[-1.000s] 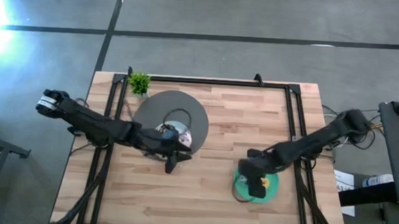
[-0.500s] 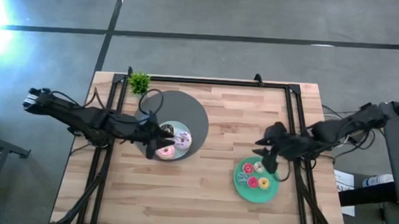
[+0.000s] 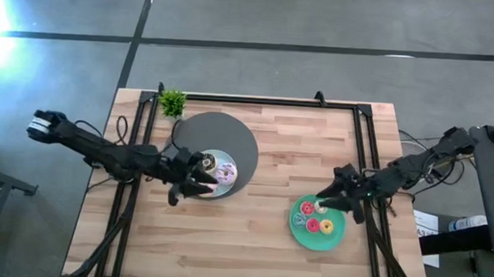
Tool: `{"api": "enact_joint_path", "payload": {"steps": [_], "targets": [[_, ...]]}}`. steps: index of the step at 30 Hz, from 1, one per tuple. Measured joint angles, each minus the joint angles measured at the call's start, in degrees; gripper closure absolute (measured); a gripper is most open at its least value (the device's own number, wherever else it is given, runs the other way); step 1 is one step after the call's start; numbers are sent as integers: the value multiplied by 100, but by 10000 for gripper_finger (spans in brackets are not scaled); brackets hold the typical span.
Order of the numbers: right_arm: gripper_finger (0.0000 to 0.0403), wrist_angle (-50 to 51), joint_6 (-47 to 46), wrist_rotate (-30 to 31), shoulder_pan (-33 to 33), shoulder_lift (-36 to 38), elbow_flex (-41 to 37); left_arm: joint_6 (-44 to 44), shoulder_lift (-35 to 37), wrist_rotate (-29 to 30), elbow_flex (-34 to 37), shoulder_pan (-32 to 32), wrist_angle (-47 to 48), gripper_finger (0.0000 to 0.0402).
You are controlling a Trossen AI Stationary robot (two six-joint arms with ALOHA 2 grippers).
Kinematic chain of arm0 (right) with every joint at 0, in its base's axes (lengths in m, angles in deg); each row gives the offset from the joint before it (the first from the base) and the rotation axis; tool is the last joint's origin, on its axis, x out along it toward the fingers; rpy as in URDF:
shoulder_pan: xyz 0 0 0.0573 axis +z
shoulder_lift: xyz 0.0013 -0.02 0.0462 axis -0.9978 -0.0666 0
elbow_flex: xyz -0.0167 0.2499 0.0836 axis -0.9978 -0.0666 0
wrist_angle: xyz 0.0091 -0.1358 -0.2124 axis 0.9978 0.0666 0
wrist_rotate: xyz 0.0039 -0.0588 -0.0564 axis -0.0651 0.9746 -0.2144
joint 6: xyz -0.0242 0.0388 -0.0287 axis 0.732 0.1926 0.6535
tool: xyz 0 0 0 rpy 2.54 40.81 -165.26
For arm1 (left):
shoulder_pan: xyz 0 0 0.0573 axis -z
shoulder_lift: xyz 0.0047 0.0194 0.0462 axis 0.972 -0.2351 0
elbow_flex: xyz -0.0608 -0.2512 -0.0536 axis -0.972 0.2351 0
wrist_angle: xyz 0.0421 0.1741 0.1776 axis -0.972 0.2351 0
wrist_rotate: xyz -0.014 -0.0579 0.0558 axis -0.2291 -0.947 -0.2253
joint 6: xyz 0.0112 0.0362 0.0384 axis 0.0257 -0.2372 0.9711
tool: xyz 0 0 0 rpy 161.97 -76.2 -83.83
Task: Pick & Place donuts
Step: Return to Home Position
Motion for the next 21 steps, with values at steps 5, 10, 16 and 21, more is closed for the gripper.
{"api": "enact_joint_path", "payload": {"steps": [5, 10, 16, 21], "targets": [[245, -330, 161, -1, -4, 1050, -615, -108, 666, -285, 817, -307, -512, 255], [244, 428, 424, 303, -3, 2332, -718, 86, 1614, -292, 1412, -611, -470, 255], [250, 1326, 822, 919, -3, 3490, -742, 79, 2694, -294, 2130, -675, -252, 255], [250, 1556, 1412, 1359, -6, 3429, -662, 311, 3351, -125, 2682, -683, -244, 255]]}}
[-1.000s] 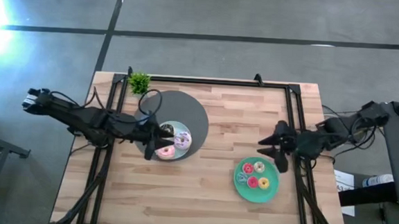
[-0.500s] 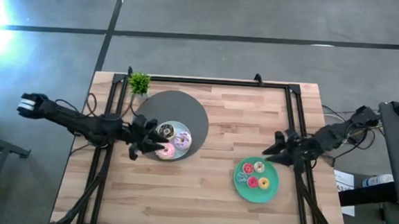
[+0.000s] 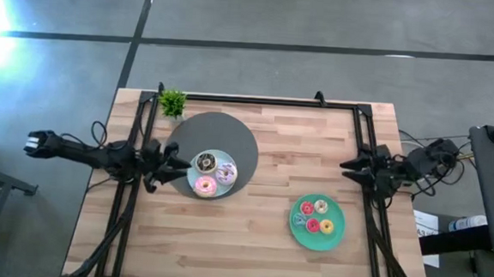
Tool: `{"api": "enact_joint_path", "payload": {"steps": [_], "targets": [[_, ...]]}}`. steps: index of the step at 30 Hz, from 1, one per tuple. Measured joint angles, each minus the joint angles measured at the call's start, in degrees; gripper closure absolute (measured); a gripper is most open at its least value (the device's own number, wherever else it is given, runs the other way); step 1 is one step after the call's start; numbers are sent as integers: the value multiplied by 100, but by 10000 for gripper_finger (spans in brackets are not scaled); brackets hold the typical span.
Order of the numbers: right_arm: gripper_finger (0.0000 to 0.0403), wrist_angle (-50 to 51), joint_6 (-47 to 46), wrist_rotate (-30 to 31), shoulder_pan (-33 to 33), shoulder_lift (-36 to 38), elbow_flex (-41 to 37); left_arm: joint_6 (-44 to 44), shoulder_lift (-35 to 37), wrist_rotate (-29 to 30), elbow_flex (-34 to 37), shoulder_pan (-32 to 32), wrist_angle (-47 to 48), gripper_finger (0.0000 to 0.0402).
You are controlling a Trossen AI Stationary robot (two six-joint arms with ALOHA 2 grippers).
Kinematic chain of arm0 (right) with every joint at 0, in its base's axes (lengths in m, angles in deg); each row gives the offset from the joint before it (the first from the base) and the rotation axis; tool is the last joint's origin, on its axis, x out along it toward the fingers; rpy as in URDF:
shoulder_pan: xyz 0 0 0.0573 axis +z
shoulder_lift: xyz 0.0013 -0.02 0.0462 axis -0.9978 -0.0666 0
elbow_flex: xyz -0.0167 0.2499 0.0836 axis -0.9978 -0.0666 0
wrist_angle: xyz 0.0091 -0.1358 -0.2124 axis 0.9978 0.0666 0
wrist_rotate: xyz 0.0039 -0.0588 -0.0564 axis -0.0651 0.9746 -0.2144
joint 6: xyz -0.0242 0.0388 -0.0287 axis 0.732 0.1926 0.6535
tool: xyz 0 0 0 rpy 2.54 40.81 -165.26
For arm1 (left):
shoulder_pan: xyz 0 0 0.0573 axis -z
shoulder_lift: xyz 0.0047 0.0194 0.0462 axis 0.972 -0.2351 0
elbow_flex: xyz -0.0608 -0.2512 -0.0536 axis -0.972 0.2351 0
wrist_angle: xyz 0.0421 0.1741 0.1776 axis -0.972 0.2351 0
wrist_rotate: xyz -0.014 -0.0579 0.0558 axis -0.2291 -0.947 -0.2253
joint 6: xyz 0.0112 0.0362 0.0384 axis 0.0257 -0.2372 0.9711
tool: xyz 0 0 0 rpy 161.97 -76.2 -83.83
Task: Pick & Place donuts
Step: Return to Home Position
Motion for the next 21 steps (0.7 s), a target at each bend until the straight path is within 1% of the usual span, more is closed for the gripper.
{"api": "enact_joint_path", "payload": {"steps": [2, 4, 7, 21], "targets": [[251, 194, 68, 161, -3, 51, 15, 43, 260, 165, 99, -18, 239, 255], [253, 389, -35, 325, 3, 44, 8, -67, 443, 457, 77, -19, 867, 255], [256, 661, -297, 341, 3, 27, 27, -195, 521, 751, 83, -21, 1250, 255], [252, 658, -403, 283, 2, -136, 18, -209, 537, 766, 109, -31, 1813, 255]]}}
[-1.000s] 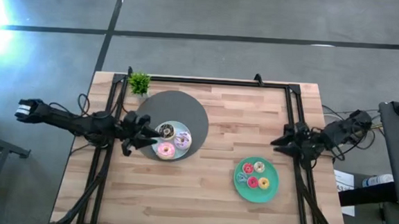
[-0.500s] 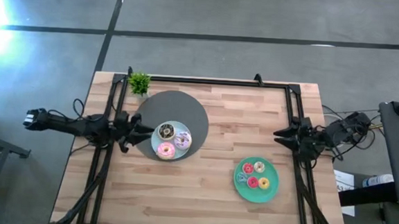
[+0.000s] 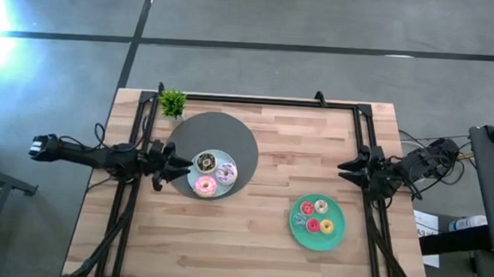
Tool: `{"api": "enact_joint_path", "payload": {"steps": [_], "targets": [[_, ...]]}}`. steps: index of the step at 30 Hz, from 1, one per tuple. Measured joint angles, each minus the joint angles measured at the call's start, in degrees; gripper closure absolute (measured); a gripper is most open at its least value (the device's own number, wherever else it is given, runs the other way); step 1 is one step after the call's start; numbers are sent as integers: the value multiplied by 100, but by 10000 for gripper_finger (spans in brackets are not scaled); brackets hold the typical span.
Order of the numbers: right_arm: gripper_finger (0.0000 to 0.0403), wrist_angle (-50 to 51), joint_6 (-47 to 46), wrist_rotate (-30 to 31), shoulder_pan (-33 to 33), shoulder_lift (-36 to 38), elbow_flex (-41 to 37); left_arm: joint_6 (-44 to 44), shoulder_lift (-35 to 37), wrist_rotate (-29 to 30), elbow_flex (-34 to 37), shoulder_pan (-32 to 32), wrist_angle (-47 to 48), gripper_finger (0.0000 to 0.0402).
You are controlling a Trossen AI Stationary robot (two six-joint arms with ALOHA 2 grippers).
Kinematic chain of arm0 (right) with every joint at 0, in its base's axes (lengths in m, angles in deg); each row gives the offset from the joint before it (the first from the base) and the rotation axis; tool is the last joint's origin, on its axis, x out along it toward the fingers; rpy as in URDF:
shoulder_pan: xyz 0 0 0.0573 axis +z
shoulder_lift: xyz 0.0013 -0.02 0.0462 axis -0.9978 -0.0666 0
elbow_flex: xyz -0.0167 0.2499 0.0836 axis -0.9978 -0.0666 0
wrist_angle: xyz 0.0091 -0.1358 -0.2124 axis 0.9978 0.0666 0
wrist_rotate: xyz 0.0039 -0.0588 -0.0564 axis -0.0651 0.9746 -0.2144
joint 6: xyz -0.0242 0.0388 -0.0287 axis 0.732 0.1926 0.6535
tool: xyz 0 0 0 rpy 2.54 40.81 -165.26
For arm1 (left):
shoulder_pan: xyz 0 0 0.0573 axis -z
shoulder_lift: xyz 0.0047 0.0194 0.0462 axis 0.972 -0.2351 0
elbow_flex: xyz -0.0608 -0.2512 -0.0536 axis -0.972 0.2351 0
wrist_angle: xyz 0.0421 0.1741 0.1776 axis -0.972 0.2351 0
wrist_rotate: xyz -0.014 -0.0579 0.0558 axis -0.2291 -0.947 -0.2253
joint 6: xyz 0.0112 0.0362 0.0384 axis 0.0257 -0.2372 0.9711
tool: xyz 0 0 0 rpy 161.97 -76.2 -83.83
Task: Pick & Place donuts
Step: Return to Home Position
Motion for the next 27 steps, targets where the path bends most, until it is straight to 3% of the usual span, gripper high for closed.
{"api": "enact_joint_path", "payload": {"steps": [9, 18, 27], "targets": [[259, 2, 0, 0, 0, -13, 0, -13, 1389, 9, 4, -207, 498, 255], [258, -2, 2, -4, -2, -11, 0, 16, 1436, 48, 9, -332, 611, 255], [263, -2, 2, -2, -2, -11, 0, 3025, 1443, -156, 12, -671, 1098, 255]]}}
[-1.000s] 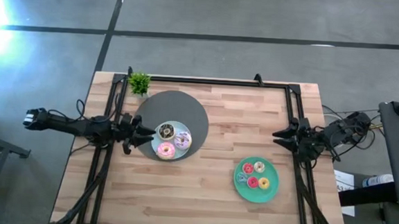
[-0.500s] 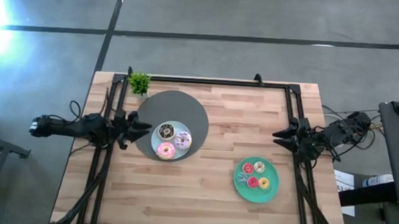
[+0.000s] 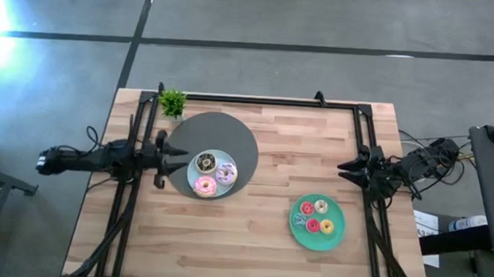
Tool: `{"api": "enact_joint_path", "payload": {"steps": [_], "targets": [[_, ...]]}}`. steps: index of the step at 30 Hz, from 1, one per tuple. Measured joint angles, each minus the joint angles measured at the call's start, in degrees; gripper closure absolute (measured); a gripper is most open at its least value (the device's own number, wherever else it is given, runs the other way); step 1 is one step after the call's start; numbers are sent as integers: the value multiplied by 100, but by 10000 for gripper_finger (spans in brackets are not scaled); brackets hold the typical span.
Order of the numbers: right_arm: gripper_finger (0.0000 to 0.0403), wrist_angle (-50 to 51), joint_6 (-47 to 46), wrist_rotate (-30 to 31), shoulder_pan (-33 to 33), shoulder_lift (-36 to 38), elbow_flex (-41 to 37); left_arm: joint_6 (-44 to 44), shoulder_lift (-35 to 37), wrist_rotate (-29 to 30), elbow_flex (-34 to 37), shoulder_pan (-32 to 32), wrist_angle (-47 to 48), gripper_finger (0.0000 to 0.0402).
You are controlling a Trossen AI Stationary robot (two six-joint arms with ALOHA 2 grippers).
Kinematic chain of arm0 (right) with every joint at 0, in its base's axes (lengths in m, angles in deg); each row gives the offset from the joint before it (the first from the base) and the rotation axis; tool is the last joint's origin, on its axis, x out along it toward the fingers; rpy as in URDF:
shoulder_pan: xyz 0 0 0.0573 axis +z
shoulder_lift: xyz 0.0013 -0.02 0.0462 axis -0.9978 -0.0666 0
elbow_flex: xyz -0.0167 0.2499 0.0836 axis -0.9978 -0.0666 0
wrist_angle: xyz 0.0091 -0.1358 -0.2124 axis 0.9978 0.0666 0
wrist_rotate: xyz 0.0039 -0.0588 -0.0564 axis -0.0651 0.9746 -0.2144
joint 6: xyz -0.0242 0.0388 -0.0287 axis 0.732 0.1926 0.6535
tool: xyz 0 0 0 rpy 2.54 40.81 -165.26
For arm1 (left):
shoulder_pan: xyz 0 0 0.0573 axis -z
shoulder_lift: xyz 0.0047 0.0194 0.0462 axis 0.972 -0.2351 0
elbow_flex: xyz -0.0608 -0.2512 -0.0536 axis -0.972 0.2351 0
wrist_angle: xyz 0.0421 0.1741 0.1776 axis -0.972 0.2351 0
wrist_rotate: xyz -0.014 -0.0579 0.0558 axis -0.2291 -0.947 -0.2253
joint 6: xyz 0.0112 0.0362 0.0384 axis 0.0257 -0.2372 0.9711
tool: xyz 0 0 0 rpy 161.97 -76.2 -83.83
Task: Pick & Place donuts
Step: Return to Home Position
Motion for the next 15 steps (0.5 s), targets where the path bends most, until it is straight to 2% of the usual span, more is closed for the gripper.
{"api": "enact_joint_path", "payload": {"steps": [6, 15], "targets": [[258, 0, 0, 0, 0, 0, 0, 328, -1, -19, 3, -131, 70, 255], [263, -1, 0, 0, 0, 2, 0, -326, -9, 12, 1, -72, -335, 255]]}}
